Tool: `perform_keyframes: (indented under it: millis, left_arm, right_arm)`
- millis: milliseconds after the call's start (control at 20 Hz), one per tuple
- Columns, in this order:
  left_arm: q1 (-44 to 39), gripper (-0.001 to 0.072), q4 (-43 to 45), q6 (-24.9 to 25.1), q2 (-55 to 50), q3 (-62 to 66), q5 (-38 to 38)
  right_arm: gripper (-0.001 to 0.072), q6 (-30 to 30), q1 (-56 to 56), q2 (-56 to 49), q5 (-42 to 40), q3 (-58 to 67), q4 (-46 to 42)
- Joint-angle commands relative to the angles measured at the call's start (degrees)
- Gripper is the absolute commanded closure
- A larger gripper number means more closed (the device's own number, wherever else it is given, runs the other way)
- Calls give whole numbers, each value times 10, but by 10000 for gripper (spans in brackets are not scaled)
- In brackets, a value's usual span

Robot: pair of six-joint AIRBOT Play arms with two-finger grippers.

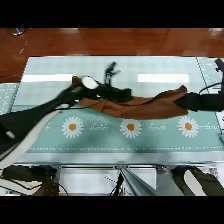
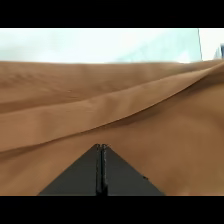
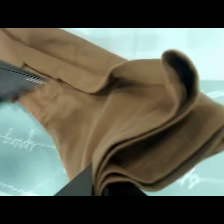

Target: Fold the shirts.

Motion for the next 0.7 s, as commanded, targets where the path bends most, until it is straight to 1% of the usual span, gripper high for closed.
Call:
perform_keyframes:
  millis: [0,100,200,300,350,450,550,650]
  left_arm:
    - [-77,679,-1,-48,-70,57,-16]
    - [-111,679,-1,-54,-85,68,-41]
    - [-135,677,-10,-49,-87,68,-60]
    - [-136,677,-48,6,-86,70,-77]
    - [-124,677,-63,18,-86,73,-89]
    - [-75,678,-65,10,-83,86,-122]
    - [4,679,-65,6,-61,87,-140]
    - [97,679,-64,-8,-22,83,-144]
  right_arm:
    - [681,28,0,85,9,-26,20]
    - [680,29,0,93,9,-26,42]
    - [681,29,0,92,-1,-26,59]
    - [681,30,0,92,-15,-26,68]
    - [681,30,0,92,-18,-26,76]
    - [680,30,4,92,-17,-24,94]
    - [681,40,40,87,-26,-5,93]
    - [680,56,97,68,-55,24,92]
